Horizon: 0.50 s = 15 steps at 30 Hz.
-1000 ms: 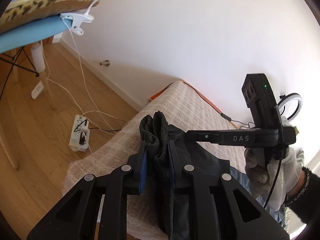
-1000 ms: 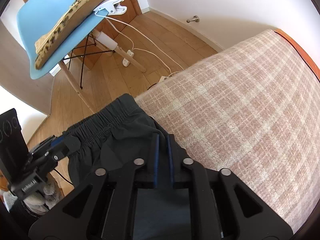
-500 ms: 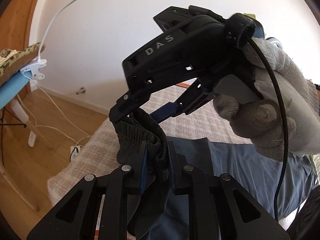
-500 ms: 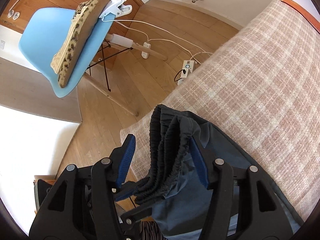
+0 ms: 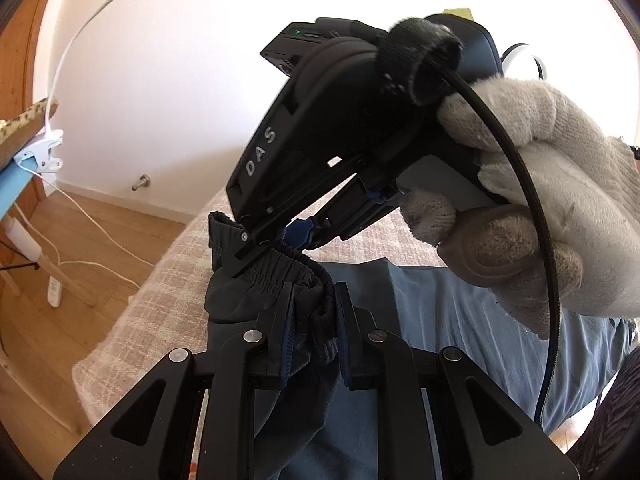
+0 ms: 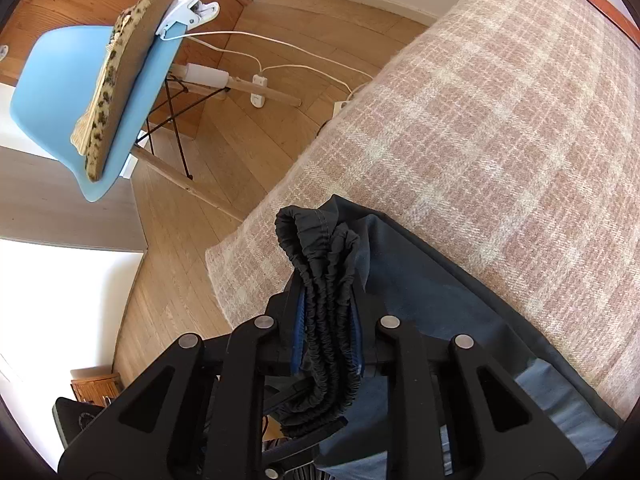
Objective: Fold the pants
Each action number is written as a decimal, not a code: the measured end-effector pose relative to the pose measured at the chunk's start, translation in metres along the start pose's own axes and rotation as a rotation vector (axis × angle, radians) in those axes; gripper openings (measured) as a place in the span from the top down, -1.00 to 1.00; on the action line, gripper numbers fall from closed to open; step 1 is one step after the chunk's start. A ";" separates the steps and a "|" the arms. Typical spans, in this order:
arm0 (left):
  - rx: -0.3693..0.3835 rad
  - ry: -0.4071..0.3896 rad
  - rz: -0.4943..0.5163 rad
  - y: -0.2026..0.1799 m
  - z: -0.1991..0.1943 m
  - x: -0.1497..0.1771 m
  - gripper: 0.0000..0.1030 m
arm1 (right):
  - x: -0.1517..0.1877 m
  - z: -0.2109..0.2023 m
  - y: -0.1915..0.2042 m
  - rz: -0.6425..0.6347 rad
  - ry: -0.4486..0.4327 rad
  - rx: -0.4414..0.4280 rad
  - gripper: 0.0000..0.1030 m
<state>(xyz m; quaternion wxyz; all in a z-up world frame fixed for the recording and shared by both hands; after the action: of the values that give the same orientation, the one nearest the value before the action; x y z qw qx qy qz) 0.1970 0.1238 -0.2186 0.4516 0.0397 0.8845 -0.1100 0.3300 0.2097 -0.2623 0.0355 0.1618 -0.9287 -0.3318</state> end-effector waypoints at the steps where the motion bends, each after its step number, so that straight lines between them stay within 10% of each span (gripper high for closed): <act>1: 0.008 0.011 -0.006 0.001 -0.002 0.000 0.63 | 0.002 -0.003 -0.002 0.001 -0.013 -0.011 0.65; 15: 0.048 0.077 -0.095 0.042 -0.065 -0.048 0.53 | 0.052 -0.102 -0.050 0.126 -0.243 -0.207 0.66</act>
<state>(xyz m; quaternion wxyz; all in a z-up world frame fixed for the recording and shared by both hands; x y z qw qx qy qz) 0.1807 0.1815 -0.1498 0.4103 0.0129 0.8993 -0.1508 0.3124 0.0949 -0.2161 -0.0400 0.0576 -0.8952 -0.4402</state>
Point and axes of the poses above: each gripper's, at about its wrist camera, not at the fingertips, and z roughly the way its jaws point, y to its left, x to its underside, the point moved 9 cm from there along z, roughly the way its jaws point, and after that the axes turned 6 degrees about -x, right-handed, at the moved point
